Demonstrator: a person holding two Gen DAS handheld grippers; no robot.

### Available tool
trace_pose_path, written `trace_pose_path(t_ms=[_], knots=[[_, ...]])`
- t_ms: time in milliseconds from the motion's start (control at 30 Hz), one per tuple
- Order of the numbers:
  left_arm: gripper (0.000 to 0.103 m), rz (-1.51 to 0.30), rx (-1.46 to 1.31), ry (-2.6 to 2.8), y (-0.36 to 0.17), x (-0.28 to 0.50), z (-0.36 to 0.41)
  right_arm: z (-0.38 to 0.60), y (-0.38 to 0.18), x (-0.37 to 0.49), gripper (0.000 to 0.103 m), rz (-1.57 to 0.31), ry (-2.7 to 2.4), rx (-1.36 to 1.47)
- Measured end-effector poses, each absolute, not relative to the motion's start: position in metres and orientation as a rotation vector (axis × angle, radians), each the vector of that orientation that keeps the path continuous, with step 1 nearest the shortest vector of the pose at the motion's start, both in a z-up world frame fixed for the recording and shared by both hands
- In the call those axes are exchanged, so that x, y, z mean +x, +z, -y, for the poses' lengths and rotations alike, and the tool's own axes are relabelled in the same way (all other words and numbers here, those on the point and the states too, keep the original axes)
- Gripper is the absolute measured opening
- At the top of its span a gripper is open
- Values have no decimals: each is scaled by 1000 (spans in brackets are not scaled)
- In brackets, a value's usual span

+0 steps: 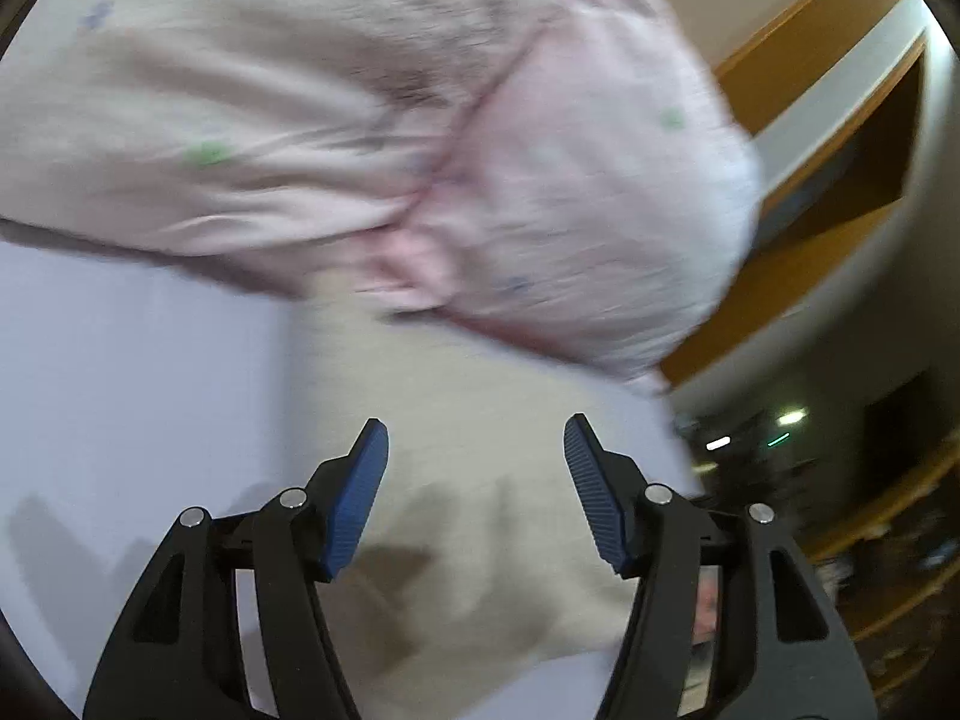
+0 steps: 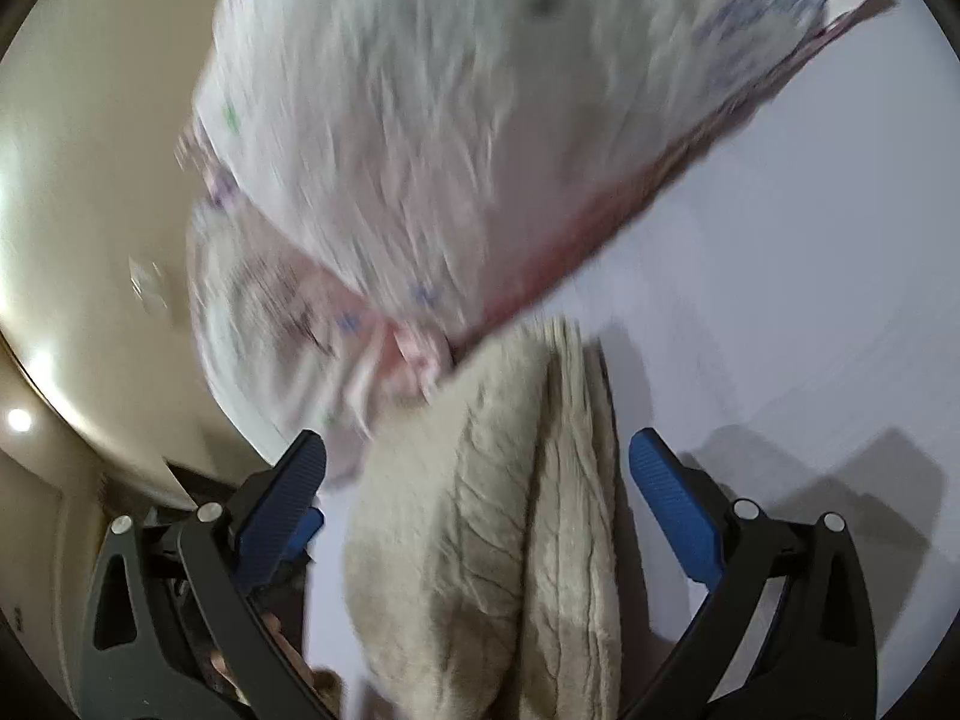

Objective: Fold small clothes

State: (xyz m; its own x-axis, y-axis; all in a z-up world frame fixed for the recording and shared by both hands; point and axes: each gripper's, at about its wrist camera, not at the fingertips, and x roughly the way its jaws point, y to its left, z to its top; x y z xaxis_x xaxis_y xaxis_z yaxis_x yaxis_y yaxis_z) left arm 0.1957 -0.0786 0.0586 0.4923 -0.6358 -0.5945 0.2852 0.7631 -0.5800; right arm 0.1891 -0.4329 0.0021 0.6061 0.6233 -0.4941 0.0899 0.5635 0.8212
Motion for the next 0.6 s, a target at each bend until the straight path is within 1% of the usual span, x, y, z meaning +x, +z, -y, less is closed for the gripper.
trace_pose_path(t_ms=[133,200,267,300,333,367,400,433,467,500,533,567,600], knots=[[76,-966,-386,-523,36,189,71,412,-9,197,100,-978,361,860],[85,-976,-363,-515,26,189,79,406,-7,197,99,-984,339,798],[88,-979,-331,-520,18,185,87,401,-5,196,99,-979,350,777],[88,-984,-319,-527,15,184,91,397,-5,197,94,-978,357,766],[88,-996,-309,-532,9,182,96,396,-5,197,91,-977,353,752],[88,-1002,-314,-540,7,182,94,392,-6,197,77,-984,338,718],[89,-992,-324,-550,6,181,95,391,-7,196,65,-987,338,710],[87,-976,-321,-553,6,180,96,391,-9,196,58,-992,350,725],[75,-975,-324,-588,4,181,98,392,-14,195,45,-985,384,783],[66,-984,-331,-601,3,180,97,394,-14,193,42,-973,395,811],[60,-994,-342,-602,2,182,93,393,-13,193,40,-959,397,818],[46,-992,-372,-627,6,182,83,389,-9,190,39,-939,416,831],[41,-989,-387,-648,10,182,75,381,-5,188,38,-918,467,845]])
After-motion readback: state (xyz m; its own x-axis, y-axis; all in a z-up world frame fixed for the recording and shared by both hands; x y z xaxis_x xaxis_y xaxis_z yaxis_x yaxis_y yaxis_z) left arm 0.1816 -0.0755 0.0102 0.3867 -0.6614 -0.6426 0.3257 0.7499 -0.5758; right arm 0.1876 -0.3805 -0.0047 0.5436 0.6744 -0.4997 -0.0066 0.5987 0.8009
